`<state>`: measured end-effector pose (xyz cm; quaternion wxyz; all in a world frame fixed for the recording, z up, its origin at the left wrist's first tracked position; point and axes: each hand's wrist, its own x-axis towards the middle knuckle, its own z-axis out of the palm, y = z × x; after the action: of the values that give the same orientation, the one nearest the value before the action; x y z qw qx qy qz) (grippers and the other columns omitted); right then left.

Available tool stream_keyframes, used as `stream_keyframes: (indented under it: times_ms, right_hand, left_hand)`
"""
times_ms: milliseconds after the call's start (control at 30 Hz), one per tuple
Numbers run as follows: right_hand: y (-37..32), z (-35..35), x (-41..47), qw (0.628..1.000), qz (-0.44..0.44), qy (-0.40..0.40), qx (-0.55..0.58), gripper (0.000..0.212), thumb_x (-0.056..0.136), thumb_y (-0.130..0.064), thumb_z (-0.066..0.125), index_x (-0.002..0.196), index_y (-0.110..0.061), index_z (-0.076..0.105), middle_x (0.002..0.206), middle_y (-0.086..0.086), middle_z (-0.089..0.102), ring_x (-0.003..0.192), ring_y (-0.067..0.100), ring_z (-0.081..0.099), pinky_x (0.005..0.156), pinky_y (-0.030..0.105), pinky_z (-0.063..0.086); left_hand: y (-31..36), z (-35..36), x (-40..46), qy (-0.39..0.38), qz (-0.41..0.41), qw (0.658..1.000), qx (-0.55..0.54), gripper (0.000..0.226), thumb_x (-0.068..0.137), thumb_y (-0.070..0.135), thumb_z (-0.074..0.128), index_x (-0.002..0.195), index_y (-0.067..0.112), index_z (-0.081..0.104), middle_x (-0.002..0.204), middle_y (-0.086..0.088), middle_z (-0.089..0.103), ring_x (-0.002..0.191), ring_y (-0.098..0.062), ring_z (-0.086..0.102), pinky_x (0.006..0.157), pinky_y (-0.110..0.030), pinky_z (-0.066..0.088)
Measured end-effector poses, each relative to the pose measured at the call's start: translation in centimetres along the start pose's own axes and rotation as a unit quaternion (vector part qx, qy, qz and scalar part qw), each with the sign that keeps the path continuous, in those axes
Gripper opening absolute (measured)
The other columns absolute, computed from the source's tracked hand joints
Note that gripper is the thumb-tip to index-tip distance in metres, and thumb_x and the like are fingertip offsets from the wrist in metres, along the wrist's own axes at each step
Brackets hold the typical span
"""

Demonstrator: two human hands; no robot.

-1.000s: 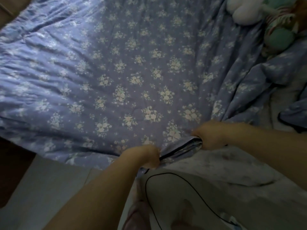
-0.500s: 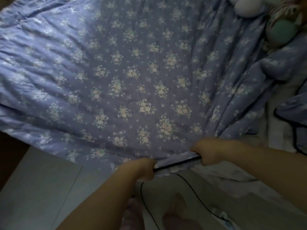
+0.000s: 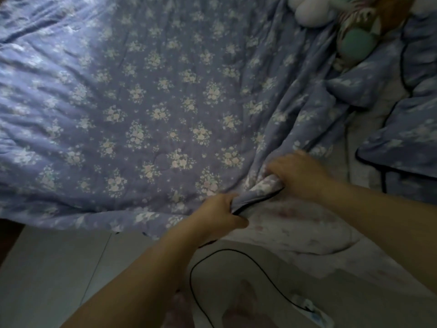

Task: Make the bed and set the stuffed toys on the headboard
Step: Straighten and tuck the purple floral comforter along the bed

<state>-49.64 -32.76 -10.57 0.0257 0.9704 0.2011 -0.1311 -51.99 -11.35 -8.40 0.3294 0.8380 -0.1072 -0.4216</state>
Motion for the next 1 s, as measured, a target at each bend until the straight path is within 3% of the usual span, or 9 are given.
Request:
stream_keyframes:
  times_ms: [67, 167, 233, 367, 500, 567, 667, 800, 1000]
  right_hand:
    - [3.0, 0.1, 0.1, 0.995, 0.024, 0.09, -0.041, 0.018, 0.054, -0.015, 0.075, 0.07, -0.017, 0.065, 0.062, 0.005, 0.064, 0.055, 0.023, 0.065, 0.063, 0.035, 0.051]
    - [6.4, -0.6, -0.7, 0.991, 0.039, 0.114, -0.058, 0.008, 0.063, -0.019, 0.059, 0.07, -0.015, 0.061, 0.055, 0.008, 0.062, 0.053, 0.024, 0.064, 0.066, 0.038, 0.05]
    - [8.4, -1.2, -1.9, 0.996, 0.066, 0.004, -0.06, 0.012, 0.08, -0.024, 0.055, 0.09, -0.018, 0.057, 0.08, 0.011, 0.067, 0.077, 0.028, 0.065, 0.069, 0.031, 0.043]
    - [10.8, -1.3, -5.3, 0.965, 0.138, -0.221, -0.02, 0.026, 0.085, -0.034, 0.056, 0.109, -0.024, 0.055, 0.11, 0.005, 0.062, 0.096, 0.025, 0.06, 0.074, 0.027, 0.047]
    - [12.3, -0.2, -9.0, 0.91, 0.144, -0.385, -0.05, 0.014, 0.091, -0.025, 0.047, 0.081, -0.021, 0.055, 0.079, -0.007, 0.048, 0.078, 0.012, 0.048, 0.065, 0.016, 0.037]
    - [12.2, 0.4, -10.3, 0.896, 0.133, -0.42, -0.063, 0.016, 0.094, -0.024, 0.046, 0.082, -0.021, 0.056, 0.068, -0.008, 0.035, 0.067, 0.011, 0.041, 0.062, 0.015, 0.035]
    - [11.5, 0.5, -10.8, 0.88, 0.001, -0.456, -0.132, 0.007, 0.09, -0.027, 0.053, 0.085, -0.021, 0.056, 0.067, -0.004, 0.041, 0.055, 0.011, 0.034, 0.056, 0.024, 0.037]
    - [9.8, 0.7, -9.8, 0.814, 0.036, -0.579, -0.028, 0.033, 0.097, -0.012, 0.038, 0.125, -0.002, 0.053, 0.124, 0.019, 0.053, 0.097, 0.026, 0.049, 0.093, 0.033, 0.038]
    - [8.5, 3.0, -9.2, 0.864, 0.099, -0.492, 0.037, 0.031, 0.09, -0.025, 0.049, 0.117, -0.015, 0.059, 0.113, 0.003, 0.06, 0.094, 0.02, 0.055, 0.082, 0.026, 0.047]
  left_hand:
    - [0.1, -0.3, -0.6, -0.033, -0.023, 0.997, -0.065, 0.015, 0.084, 0.017, 0.066, 0.076, 0.025, 0.057, 0.068, 0.003, 0.057, 0.059, -0.009, 0.053, 0.056, -0.018, 0.041]
    - [0.5, -0.4, -0.5, -0.074, -0.066, 0.99, -0.095, 0.01, 0.083, 0.014, 0.068, 0.079, 0.019, 0.061, 0.074, -0.001, 0.061, 0.067, -0.013, 0.057, 0.065, -0.02, 0.046]
    - [1.4, -0.3, -0.1, -0.086, -0.084, 0.99, -0.07, 0.007, 0.083, 0.016, 0.068, 0.081, 0.021, 0.063, 0.075, 0.003, 0.062, 0.068, -0.01, 0.059, 0.064, -0.015, 0.049]
    - [3.4, 0.2, 1.6, -0.107, -0.082, 0.99, 0.034, 0.018, 0.085, 0.022, 0.065, 0.103, 0.018, 0.064, 0.093, -0.003, 0.064, 0.091, -0.022, 0.062, 0.087, -0.033, 0.049]
    - [5.5, 2.0, 3.6, -0.14, -0.076, 0.979, 0.131, 0.029, 0.087, 0.025, 0.062, 0.115, 0.019, 0.059, 0.102, -0.003, 0.059, 0.097, -0.023, 0.057, 0.085, -0.033, 0.043]
    - [6.1, 2.9, 4.2, -0.161, -0.078, 0.969, 0.169, 0.036, 0.089, 0.027, 0.061, 0.124, 0.02, 0.054, 0.113, -0.004, 0.058, 0.106, -0.025, 0.055, 0.087, -0.033, 0.042]
    - [5.6, 4.1, 4.7, -0.192, -0.097, 0.958, 0.19, 0.037, 0.088, 0.026, 0.059, 0.124, 0.02, 0.053, 0.115, -0.004, 0.057, 0.108, -0.025, 0.055, 0.087, -0.033, 0.042]
    - [4.2, 5.4, 4.7, -0.228, -0.11, 0.947, 0.199, 0.038, 0.088, 0.023, 0.058, 0.125, 0.023, 0.053, 0.118, -0.005, 0.06, 0.108, -0.025, 0.057, 0.089, -0.034, 0.044]
    - [1.7, 6.1, 5.2, -0.249, -0.111, 0.933, 0.236, 0.043, 0.093, 0.017, 0.049, 0.136, 0.017, 0.044, 0.137, -0.009, 0.049, 0.122, -0.026, 0.047, 0.097, -0.03, 0.038]
